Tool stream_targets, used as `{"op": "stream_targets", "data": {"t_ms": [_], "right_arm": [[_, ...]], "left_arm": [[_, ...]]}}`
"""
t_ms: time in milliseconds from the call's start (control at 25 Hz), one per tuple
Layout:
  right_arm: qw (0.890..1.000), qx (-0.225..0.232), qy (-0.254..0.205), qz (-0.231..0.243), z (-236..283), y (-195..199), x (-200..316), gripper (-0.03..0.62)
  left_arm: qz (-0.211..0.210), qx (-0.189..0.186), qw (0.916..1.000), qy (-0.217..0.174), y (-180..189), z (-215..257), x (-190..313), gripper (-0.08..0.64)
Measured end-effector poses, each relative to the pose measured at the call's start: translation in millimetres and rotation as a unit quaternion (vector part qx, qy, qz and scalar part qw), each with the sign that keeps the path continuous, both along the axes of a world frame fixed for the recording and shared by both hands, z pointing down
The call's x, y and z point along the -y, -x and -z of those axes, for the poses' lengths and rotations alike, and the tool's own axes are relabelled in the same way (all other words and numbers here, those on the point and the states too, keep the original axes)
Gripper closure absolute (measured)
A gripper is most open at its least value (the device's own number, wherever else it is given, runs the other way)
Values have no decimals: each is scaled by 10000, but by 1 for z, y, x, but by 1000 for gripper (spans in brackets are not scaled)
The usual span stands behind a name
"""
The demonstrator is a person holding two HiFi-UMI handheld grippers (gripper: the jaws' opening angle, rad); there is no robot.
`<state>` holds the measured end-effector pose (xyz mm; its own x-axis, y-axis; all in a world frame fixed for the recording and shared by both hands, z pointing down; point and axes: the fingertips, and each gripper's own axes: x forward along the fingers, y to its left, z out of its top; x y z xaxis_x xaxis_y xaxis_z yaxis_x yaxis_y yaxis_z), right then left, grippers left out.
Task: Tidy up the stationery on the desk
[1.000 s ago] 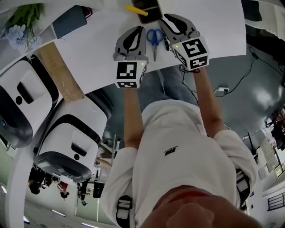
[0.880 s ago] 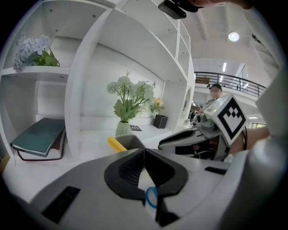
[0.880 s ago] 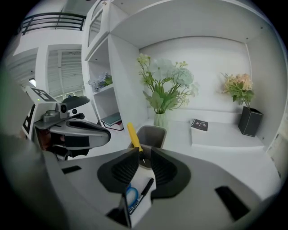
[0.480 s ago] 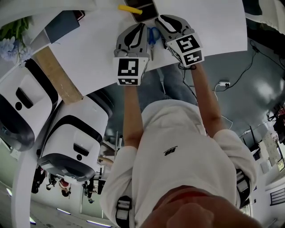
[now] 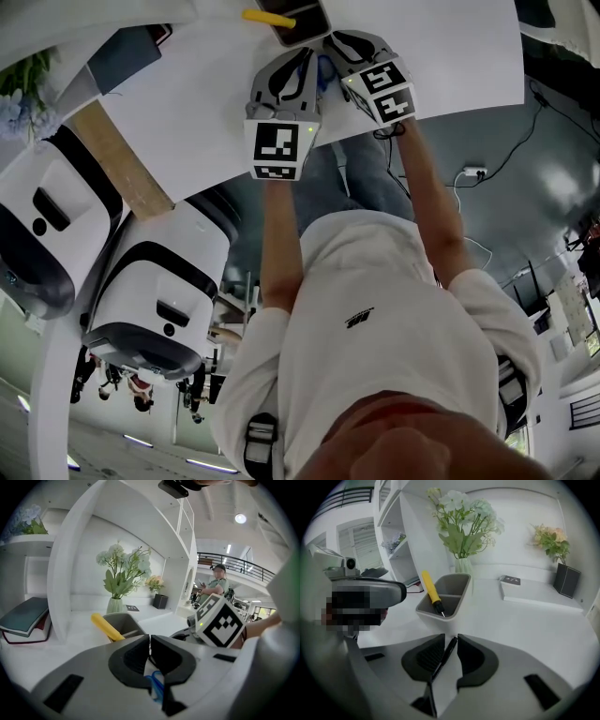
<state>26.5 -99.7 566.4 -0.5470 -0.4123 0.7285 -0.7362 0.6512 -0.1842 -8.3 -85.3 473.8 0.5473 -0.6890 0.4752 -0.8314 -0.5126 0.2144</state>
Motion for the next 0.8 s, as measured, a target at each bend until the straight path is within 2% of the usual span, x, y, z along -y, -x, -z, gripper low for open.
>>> {"op": "stream_targets", "data": {"t_ms": [600,800], "right_arm": [[9996,-205,179,2,-17,6,2,534],[9989,-359,242,156,-18,8,-1,561]], "left_arm": [[120,-20,9999,36,2,-1,-6,560],[170,-16,9998,35,4,1,-8,560]]}}
